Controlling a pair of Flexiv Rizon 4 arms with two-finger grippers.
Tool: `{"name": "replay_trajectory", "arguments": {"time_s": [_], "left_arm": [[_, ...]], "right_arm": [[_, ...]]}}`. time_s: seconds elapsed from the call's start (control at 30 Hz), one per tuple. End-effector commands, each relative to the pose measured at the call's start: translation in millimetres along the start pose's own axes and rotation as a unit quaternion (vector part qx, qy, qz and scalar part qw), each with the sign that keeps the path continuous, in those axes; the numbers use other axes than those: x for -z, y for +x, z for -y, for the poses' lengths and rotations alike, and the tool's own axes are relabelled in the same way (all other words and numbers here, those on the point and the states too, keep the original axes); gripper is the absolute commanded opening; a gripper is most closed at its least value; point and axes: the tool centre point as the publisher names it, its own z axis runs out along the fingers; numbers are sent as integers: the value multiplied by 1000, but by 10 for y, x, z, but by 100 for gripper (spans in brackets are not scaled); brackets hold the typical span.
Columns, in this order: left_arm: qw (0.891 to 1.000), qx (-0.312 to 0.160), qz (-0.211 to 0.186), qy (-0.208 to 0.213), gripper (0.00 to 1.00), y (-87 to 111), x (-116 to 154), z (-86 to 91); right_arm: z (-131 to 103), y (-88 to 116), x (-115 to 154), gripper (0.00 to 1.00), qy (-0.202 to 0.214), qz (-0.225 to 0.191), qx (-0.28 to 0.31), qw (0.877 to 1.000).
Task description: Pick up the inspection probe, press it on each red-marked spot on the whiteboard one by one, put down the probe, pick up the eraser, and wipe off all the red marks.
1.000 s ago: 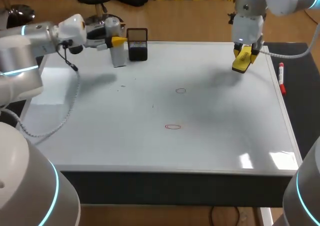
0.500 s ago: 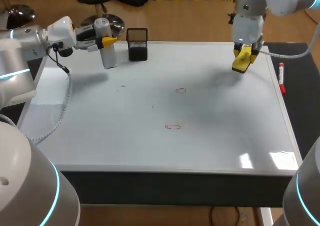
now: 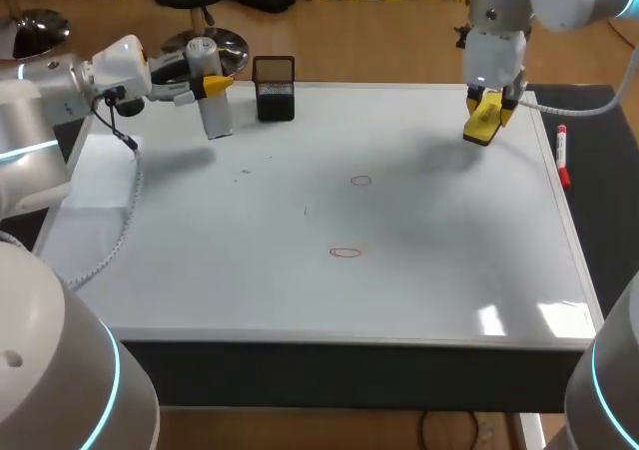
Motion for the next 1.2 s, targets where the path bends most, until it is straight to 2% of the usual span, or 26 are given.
{"name": "replay_trajectory", "arguments": {"time_s": [0.03,0.1,0.37,0.5,0.67,0.8,1.0,1.2], "left_arm": [[1000,-1,3,-1,0,20,-1,21],[1000,-1,3,-1,0,20,-1,21],[1000,-1,3,-1,0,20,-1,21],[1000,-1,3,-1,0,20,-1,21],[1000,-1,3,-1,0,20,-1,21],[1000,-1,3,-1,0,20,-1,21],[1000,-1,3,-1,0,20,-1,21],[1000,-1,3,-1,0,20,-1,21]], "right_arm": [[-213,-162,78,0,4,-15,39,999],[-313,-249,72,0,-3,-20,64,998],[-815,-562,219,0,25,-14,142,990],[-1062,-720,200,0,27,-9,171,985],[-1411,-893,159,0,27,4,183,983],[-1766,-1032,176,0,23,32,203,978],[-2043,-1126,129,0,5,53,207,977],[-2255,-1263,-7,0,-15,52,222,974]]}}
